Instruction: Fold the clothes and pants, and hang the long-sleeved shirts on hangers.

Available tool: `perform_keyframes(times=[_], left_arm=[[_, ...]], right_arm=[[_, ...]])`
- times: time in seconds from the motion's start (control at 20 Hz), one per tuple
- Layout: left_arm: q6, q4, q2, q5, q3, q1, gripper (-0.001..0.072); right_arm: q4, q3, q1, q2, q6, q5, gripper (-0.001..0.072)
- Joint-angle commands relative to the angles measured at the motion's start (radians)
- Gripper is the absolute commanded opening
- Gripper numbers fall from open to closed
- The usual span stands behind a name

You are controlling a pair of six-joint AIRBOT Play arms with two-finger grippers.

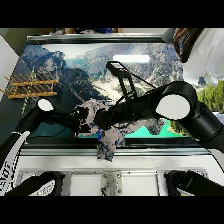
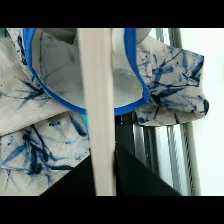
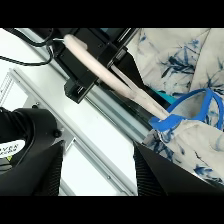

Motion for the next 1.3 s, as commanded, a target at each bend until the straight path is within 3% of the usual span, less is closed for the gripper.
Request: perform_keyframes(times=[0.0, 0.15, 0.4, 0.55, 0.65, 0.95, 1.1, 1.25], left_arm=[[0.000, 0.000, 0.000, -0.006, 0.000, 0.000, 0.0017], [0.000, 0.001, 0.000, -0.021, 0.000, 0.001, 0.0017], [0.000, 0.001, 0.000, -0.030, 0.000, 0.001, 0.0017], [0.000, 0.001, 0.000, -0.030, 0.000, 0.001, 0.0017], [0.000, 0.002, 0.000, -0.031, 0.000, 0.001, 0.0017], [0.000, 0.002, 0.000, -0.029, 0.000, 0.001, 0.0017], [0.000, 0.002, 0.000, -0.029, 0.000, 0.001, 0.0017], [0.000, 0.002, 0.000, -0.030, 0.000, 0.001, 0.0017]], right_arm=[[0.025, 0.004, -0.034, 0.041, -0.061, 0.010, 0.0468], [0.126, 0.003, -0.180, 0.112, -0.240, 0.109, 0.0469], [0.373, -0.068, -0.608, 0.236, -0.554, 0.348, 0.0468], [0.518, -0.236, -0.870, 0.323, -0.749, 0.368, 0.0468], [0.608, -0.326, -0.997, 0.351, -0.791, 0.346, 0.0468], [0.704, -0.359, -1.101, 0.352, -0.787, 0.343, 0.0469], [0.708, -0.360, -1.109, 0.351, -0.981, 0.335, 0.0468], [0.769, -0.386, -1.183, 0.325, -1.229, 0.484, 0.0468]])
